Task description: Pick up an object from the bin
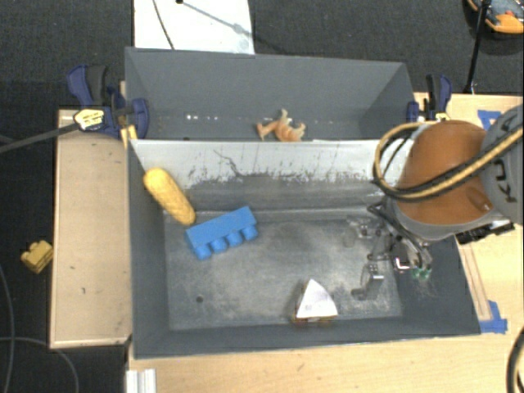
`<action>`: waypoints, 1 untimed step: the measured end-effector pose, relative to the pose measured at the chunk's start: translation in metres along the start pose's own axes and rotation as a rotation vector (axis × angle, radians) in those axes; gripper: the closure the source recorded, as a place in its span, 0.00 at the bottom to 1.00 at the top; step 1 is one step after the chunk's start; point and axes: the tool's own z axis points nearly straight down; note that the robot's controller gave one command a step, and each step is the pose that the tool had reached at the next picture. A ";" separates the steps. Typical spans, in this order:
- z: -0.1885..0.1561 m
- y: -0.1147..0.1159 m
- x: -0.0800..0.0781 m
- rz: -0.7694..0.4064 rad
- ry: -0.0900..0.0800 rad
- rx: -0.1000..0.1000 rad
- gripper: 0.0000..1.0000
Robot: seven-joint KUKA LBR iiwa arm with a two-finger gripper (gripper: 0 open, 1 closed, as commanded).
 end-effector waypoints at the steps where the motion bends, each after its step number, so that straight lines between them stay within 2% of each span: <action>1: -0.004 0.000 -0.002 -0.001 -0.008 0.001 0.00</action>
Offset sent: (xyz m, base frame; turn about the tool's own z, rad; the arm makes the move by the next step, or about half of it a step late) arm -0.0092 0.0536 -0.0681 -0.1280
